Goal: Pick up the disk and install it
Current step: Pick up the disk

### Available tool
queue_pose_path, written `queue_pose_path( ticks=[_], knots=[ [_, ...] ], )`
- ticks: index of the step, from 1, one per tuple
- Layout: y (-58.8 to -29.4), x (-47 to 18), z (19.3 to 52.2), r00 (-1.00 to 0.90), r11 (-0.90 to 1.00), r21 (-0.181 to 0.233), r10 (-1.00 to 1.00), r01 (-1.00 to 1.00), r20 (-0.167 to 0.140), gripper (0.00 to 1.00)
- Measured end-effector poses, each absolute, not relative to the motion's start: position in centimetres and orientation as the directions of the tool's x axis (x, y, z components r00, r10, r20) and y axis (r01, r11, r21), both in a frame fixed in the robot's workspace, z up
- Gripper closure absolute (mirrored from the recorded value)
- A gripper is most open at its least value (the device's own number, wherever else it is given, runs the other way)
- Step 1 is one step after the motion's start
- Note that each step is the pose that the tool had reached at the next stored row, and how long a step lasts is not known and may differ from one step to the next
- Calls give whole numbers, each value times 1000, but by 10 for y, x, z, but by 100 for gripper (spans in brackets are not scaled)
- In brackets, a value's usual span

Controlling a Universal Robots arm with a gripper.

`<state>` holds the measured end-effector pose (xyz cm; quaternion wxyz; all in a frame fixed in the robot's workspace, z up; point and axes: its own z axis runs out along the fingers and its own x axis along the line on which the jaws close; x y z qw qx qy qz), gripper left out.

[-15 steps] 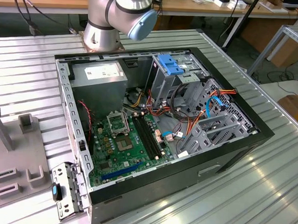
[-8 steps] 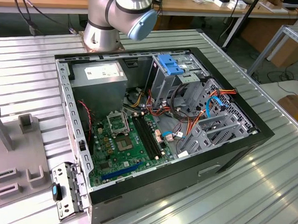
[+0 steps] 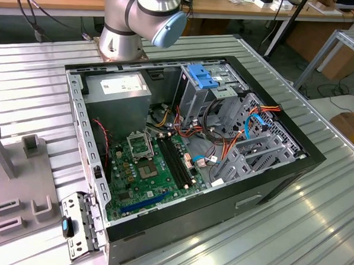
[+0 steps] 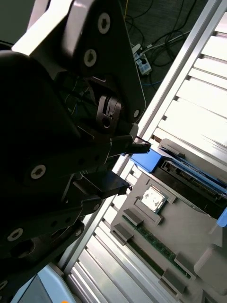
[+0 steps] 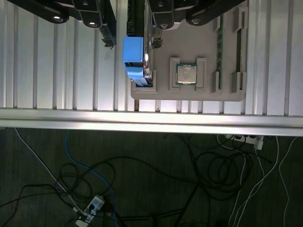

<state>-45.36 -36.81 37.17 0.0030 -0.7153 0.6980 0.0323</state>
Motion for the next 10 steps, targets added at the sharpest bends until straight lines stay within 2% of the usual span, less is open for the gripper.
queue_pose_path(
  ticks=[10],
  knots=[
    [-368,-454,360,23,-25,41,-998,-999,-51,58]
  ],
)
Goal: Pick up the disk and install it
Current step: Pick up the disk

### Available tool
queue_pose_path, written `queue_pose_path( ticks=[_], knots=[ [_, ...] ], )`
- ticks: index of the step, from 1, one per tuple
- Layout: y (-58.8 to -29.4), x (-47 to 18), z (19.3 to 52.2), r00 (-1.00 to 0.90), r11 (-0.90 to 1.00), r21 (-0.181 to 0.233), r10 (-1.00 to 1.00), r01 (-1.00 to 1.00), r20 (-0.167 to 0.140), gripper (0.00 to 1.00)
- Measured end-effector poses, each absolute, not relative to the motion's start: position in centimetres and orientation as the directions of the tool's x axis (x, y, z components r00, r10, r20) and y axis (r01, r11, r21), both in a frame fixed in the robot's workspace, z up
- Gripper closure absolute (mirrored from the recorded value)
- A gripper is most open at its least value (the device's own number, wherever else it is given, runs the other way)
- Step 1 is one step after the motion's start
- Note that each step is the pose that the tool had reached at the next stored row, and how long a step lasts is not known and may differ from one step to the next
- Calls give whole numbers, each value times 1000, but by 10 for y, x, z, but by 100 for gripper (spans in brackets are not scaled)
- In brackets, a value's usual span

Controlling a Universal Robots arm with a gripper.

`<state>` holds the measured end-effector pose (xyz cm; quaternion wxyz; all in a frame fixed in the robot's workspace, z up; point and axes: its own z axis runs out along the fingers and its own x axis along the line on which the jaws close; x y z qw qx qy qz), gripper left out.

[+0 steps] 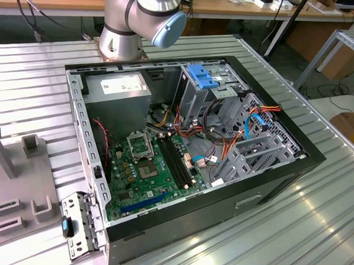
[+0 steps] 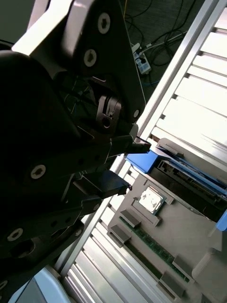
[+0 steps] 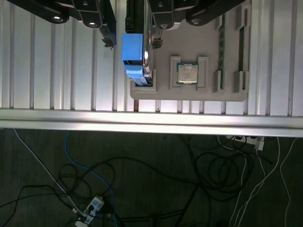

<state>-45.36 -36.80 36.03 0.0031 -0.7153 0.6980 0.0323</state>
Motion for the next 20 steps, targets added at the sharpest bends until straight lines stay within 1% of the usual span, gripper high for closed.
queue_pose_path(
  ticks=[15,20],
  knots=[
    [-368,-454,357,23,-25,41,-998,-999,-50,58],
    [-368,-454,345,23,-25,41,-998,-999,-51,58]
  ],
)
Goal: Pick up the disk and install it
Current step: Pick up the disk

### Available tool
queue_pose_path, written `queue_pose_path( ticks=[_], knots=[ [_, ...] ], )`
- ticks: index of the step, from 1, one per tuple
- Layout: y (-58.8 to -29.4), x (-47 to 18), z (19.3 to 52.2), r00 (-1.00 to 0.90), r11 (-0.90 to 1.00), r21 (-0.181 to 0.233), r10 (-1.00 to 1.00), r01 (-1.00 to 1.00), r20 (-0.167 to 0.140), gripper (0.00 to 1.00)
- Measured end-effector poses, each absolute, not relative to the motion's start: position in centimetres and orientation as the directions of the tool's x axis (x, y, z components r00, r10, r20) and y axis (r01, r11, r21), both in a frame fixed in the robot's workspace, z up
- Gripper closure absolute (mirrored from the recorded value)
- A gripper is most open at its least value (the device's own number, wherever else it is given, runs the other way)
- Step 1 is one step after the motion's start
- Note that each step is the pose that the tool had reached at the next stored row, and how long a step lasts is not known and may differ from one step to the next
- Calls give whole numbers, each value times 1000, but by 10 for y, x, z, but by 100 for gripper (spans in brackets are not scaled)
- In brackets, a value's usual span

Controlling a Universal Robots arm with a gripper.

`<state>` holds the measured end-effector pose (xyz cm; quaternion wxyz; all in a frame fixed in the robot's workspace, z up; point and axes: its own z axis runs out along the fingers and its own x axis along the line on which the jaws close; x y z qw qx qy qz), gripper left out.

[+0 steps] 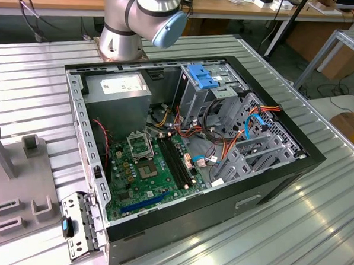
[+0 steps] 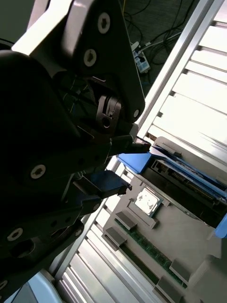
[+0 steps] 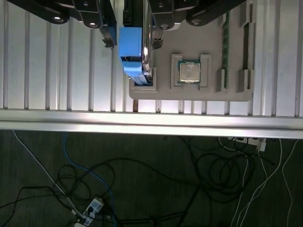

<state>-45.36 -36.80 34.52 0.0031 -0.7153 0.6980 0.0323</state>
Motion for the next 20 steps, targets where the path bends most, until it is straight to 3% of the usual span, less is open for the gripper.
queue_pose_path(
  ticks=[10,11,20],
  knots=[
    [-368,-454,341,23,-25,41,-998,-999,-50,56],
    [-368,-454,341,23,-25,41,-998,-999,-50,50],
    [-368,-454,326,51,-53,40,-997,-998,-51,50]
  ],
)
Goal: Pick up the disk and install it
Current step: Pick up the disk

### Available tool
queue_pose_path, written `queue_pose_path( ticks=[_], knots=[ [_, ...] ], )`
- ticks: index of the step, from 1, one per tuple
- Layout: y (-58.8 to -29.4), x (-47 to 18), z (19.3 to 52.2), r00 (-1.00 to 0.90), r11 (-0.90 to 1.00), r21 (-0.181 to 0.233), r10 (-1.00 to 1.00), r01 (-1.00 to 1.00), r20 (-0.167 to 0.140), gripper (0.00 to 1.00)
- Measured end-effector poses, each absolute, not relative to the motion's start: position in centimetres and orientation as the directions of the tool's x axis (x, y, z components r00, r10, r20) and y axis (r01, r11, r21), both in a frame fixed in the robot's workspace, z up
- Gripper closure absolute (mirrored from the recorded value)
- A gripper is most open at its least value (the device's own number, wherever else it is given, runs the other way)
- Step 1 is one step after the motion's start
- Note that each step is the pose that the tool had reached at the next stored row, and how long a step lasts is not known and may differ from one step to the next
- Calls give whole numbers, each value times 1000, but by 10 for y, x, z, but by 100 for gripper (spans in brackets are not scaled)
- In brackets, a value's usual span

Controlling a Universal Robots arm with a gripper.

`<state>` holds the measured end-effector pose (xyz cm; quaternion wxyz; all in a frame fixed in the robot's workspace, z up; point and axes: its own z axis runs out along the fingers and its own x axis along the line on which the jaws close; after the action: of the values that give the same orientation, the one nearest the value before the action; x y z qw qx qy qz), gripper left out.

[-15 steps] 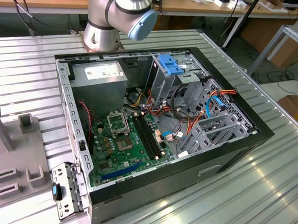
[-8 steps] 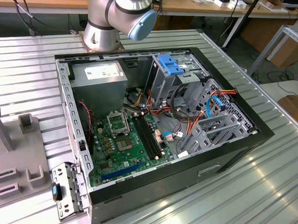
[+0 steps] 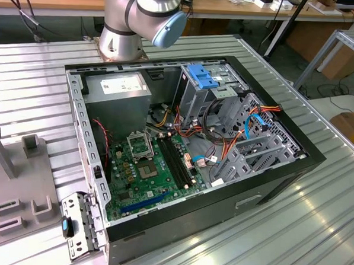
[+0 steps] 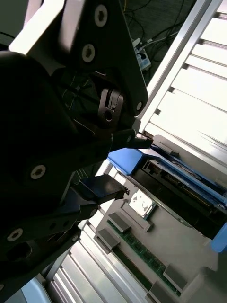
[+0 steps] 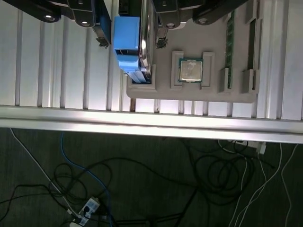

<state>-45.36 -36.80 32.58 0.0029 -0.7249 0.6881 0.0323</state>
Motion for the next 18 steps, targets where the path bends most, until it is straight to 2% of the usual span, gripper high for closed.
queue_pose_path(
  ticks=[18],
  knots=[
    [-368,-456,315,66,-67,27,-997,-997,-50,50]
  ],
)
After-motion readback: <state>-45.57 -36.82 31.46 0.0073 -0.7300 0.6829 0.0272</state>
